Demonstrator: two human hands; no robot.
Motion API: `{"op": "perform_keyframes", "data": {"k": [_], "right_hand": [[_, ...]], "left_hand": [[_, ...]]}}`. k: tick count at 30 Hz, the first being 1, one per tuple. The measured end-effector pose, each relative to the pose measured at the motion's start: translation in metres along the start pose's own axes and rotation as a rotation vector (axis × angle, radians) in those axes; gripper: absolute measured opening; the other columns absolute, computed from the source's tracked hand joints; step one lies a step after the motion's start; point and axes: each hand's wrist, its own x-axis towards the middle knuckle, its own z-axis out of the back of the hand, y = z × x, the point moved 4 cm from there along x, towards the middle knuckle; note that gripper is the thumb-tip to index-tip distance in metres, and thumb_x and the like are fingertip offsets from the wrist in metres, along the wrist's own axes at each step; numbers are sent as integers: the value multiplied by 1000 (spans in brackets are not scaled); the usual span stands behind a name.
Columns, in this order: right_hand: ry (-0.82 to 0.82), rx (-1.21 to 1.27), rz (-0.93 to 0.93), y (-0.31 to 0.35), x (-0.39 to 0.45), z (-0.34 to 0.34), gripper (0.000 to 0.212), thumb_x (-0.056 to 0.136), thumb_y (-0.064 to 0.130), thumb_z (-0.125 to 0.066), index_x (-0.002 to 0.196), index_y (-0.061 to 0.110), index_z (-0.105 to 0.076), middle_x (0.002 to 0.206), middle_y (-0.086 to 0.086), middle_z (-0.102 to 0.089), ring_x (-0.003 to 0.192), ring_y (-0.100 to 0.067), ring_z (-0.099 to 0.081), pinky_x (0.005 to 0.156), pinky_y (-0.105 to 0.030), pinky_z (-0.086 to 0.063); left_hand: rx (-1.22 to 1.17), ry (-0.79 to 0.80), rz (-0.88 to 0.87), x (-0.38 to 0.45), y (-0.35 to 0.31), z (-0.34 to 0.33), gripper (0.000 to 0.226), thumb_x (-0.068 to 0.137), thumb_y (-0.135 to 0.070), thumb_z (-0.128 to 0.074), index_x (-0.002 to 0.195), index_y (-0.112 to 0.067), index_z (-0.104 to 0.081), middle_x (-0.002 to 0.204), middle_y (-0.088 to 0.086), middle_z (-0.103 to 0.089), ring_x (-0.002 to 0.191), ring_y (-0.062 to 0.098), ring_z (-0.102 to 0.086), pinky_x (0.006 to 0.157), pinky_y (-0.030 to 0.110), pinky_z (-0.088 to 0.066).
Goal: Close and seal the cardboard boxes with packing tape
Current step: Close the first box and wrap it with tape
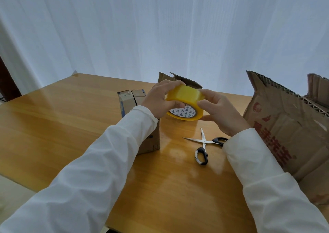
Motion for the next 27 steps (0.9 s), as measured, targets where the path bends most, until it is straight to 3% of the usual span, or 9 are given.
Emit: {"op": "perform_keyframes", "data": {"k": [5, 8, 10, 12, 13, 15, 18, 22, 27], "right_hand": [[-50, -126, 80, 8, 0, -4, 37, 83, 23, -55, 118, 32, -56, 109, -10, -61, 98, -22, -64, 82, -41, -58], [-101, -215, 111, 9, 1, -5, 42, 84, 20, -56, 125, 31, -56, 109, -1, -58, 99, -23, -62, 83, -44, -57], [-154, -270, 138, 8, 3, -6, 43, 88, 14, -54, 129, 27, -55, 111, 0, -56, 99, -22, -59, 81, -39, -56], [-178, -299, 149, 7, 5, -8, 45, 90, 12, -51, 132, 27, -53, 117, -2, -54, 95, -17, -57, 73, -22, -50], [-182, -322, 148, 7, 5, -9, 46, 91, 11, -49, 134, 26, -51, 118, 0, -53, 108, -20, -55, 69, -15, -45], [-226, -388, 155, 6, 4, -8, 48, 92, 6, -44, 135, 27, -51, 118, 1, -52, 87, -6, -40, 68, -13, -43], [-315, -376, 150, 0, 3, -3, 47, 91, 2, -40, 128, 27, -57, 114, 2, -58, 103, -22, -58, 82, -32, -53], [-225, -165, 53, -4, 5, -3, 27, 91, 36, -59, 118, 33, -60, 118, 4, -60, 111, -16, -57, 94, -43, -51], [-67, -31, -21, -9, 5, -2, 29, 91, 27, -62, 120, 29, -57, 116, 0, -60, 110, -18, -59, 86, -32, -54]], "left_hand": [[7, -34, -3, 0, 0, 0, 53, 80, -25, -73, 129, -26, -53, 114, -10, -48, 113, 16, -39, 89, 30, -32], [48, -28, -6, 0, -1, -1, 53, 81, -25, -72, 130, -25, -52, 119, -4, -49, 114, 17, -38, 89, 29, -30], [90, -19, 4, 0, -2, -2, 55, 81, -25, -72, 131, -25, -51, 122, -2, -49, 116, 18, -37, 91, 28, -28], [100, -23, 12, 0, -2, -1, 55, 80, -26, -72, 131, -24, -51, 124, -1, -50, 118, 20, -38, 92, 27, -28], [98, -28, 15, 0, -2, -1, 54, 81, -26, -72, 131, -24, -51, 124, 0, -50, 119, 20, -38, 92, 27, -28], [81, -35, 24, -1, -2, 0, 53, 81, -26, -71, 130, -24, -51, 121, -3, -49, 118, 20, -38, 91, 28, -28], [71, -30, 39, -1, -2, 1, 51, 83, -27, -70, 130, -25, -50, 121, -2, -49, 117, 20, -39, 90, 28, -28], [100, -15, 47, -1, -2, -1, 53, 83, -27, -70, 132, -24, -49, 127, 3, -50, 119, 21, -39, 91, 27, -28], [125, 2, 54, -1, -2, -1, 56, 83, -27, -70, 134, -23, -48, 129, 3, -50, 120, 23, -39, 93, 27, -27]]}}
